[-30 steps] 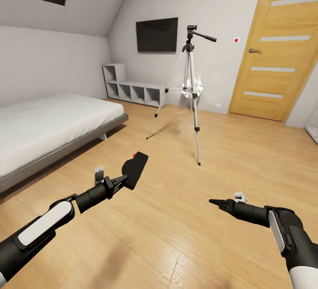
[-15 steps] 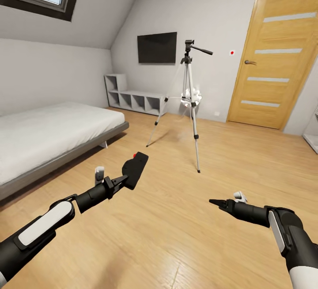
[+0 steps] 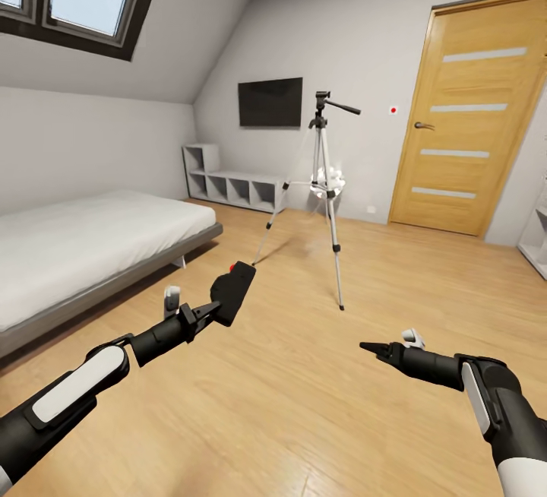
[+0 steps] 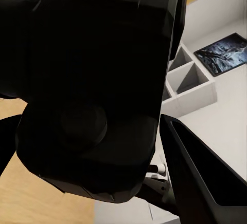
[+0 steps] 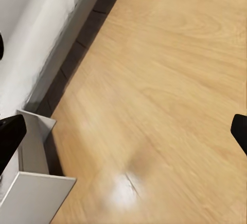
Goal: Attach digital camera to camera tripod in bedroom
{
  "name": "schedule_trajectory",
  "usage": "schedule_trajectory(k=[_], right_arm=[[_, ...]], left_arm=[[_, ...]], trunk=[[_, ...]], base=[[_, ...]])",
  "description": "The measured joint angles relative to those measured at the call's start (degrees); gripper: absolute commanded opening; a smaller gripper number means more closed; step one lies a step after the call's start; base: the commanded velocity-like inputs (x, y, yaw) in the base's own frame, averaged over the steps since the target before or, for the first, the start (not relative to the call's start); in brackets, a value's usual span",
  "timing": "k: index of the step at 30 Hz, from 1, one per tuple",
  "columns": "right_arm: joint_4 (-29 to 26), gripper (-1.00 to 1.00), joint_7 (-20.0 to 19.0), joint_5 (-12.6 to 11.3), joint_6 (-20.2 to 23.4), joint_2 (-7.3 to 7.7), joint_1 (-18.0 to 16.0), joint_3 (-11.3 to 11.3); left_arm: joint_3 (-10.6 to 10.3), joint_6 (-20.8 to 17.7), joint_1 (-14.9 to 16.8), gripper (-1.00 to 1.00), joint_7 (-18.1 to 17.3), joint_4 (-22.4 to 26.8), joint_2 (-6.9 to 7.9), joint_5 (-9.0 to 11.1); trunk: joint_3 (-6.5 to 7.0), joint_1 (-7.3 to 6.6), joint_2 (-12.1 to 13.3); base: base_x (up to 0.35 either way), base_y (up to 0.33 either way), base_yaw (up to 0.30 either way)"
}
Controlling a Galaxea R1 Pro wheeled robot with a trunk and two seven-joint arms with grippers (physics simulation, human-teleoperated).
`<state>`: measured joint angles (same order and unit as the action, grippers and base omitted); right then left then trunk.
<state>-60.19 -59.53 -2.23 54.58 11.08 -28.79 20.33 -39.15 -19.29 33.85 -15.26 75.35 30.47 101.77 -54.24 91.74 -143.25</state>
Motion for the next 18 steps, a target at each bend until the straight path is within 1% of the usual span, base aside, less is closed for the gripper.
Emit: schedule_trajectory(k=[3, 18], right_arm=[[0.0, 1.0, 0.0, 0.0, 0.0, 0.0, 0.0, 0.0], [0.0, 1.0, -0.1, -0.2, 0.0, 0.08, 0.0, 0.0]], left_arm=[[0.0, 0.0, 0.0, -1.0, 0.0, 0.0, -0.01, 0.0], [0.0, 0.0, 0.0, -1.0, 0.1, -0.2, -0.02, 0.1]], trunk=[[0.63, -0.24, 0.4], [3.32, -3.54, 6.4]], base=[[0.0, 0.0, 0.0], [0.0, 0.0, 0.0]])
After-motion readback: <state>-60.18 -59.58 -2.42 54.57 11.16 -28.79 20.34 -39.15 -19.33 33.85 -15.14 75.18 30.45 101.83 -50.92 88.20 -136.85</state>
